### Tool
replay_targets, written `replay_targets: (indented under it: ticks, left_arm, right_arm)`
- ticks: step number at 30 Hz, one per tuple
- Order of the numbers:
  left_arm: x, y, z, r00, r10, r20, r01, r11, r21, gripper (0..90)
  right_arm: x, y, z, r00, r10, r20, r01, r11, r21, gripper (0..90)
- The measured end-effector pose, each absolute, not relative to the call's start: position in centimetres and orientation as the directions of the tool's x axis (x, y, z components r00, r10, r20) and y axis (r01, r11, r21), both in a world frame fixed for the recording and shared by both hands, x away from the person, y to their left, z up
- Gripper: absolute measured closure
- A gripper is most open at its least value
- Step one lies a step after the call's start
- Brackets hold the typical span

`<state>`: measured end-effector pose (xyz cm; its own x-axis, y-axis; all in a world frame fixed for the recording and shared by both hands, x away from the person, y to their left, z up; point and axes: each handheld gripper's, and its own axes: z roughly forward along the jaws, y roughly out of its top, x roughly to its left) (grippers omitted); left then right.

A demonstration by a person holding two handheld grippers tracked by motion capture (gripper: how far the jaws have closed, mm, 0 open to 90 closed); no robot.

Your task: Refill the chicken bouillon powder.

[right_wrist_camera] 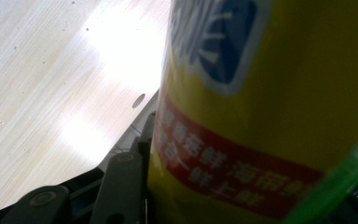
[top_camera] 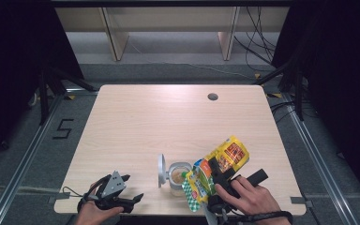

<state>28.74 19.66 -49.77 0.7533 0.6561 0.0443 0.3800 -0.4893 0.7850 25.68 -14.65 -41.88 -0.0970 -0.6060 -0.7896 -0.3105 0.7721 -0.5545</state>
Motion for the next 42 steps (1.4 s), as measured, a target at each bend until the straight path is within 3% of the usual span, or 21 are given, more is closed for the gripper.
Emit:
replay_targets:
  ticks: [42]
  left_arm:
    - [28.74,19.71,-49.71,0.749,0.661,0.047,0.383,-0.489,0.784,18.7]
  right_arm:
    - [25.78,-14.96,-41.67,-0.108,-0.606,-0.788,-0.309,0.774,-0.553,61.1]
